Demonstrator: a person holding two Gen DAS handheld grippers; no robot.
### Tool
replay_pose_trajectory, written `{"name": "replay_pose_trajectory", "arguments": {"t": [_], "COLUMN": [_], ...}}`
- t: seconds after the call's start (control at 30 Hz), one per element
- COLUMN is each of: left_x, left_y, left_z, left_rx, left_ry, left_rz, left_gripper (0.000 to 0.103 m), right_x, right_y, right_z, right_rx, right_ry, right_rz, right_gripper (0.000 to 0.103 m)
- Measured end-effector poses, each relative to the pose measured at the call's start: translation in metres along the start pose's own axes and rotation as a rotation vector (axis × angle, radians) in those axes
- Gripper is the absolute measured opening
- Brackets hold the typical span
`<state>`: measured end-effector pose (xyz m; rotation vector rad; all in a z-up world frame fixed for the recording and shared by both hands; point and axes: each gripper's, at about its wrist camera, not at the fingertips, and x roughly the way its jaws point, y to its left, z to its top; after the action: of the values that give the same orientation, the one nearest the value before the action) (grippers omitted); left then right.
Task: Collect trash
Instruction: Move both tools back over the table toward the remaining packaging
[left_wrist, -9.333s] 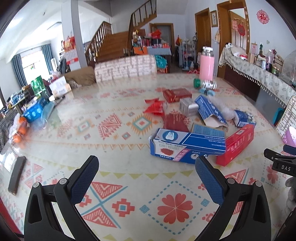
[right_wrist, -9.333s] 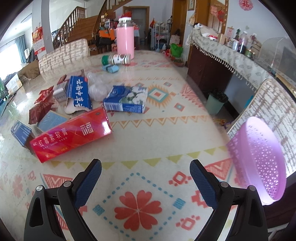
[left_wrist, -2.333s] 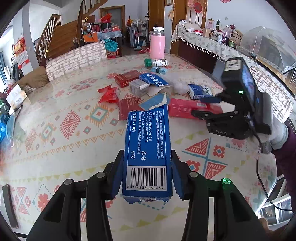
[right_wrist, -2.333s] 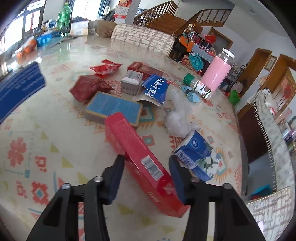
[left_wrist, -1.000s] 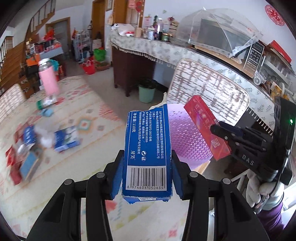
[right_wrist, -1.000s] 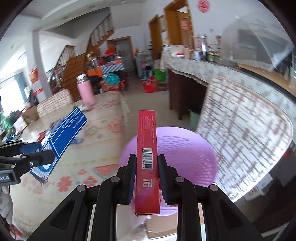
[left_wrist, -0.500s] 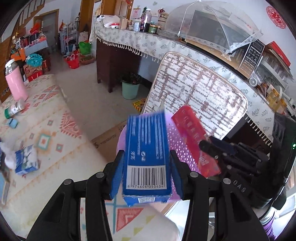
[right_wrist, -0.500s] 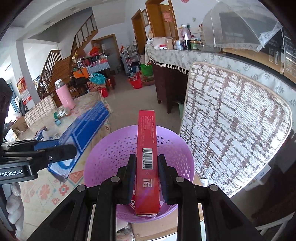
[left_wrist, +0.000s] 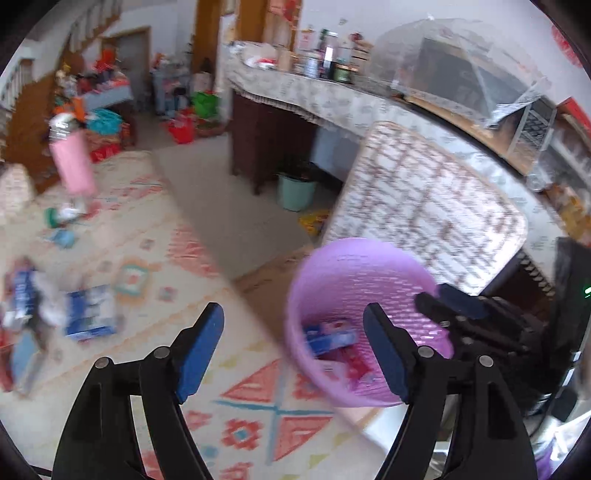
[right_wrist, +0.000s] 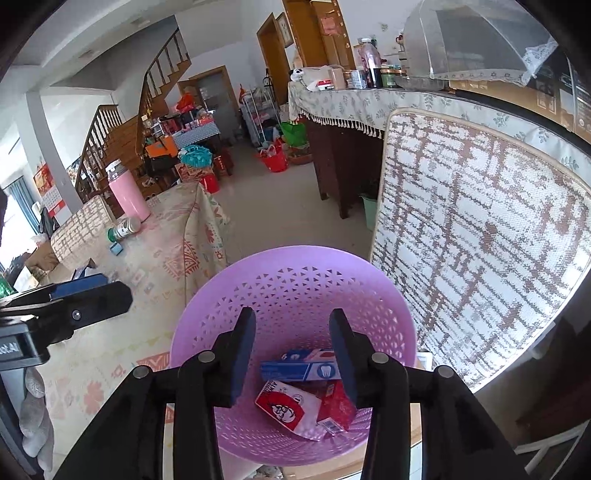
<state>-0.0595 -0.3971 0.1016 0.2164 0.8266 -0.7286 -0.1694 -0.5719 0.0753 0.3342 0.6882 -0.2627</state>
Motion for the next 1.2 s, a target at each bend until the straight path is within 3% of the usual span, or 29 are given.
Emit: {"name": "replay_pose_trajectory", "arguments": {"t": [0.23, 0.5, 0.8, 1.2], "left_x": [-0.027, -0.06, -0.094, -0.128], "left_y": [0.026, 0.064, 0.133, 0.236], "left_z": [-0.014, -0.038, -0.067, -0.105], "left_rx": [-0.003, -0.003, -0.096, -0.233], "left_ry": [-0.043, -0.076, -0.076, -0.054], "left_rz": [0.163, 0.277, 0.338, 0.363], "left_gripper": [0.077, 0.077, 0.077, 0.077], "right_x": [0.0, -0.003, -0.005, 0.013], "right_y": [0.029, 0.079, 0.155, 0.261], "right_z": [-0.001, -0.002, -0.009, -0.028], "right_rx": [-0.038, -0.105, -0.193, -0.306], "right_ry": [0.009, 0.012, 0.013, 0.06], "right_rz": [0.021, 0.06, 0.119, 0.196], "right_gripper": [0.045, 0.046, 0.05, 0.056]}}
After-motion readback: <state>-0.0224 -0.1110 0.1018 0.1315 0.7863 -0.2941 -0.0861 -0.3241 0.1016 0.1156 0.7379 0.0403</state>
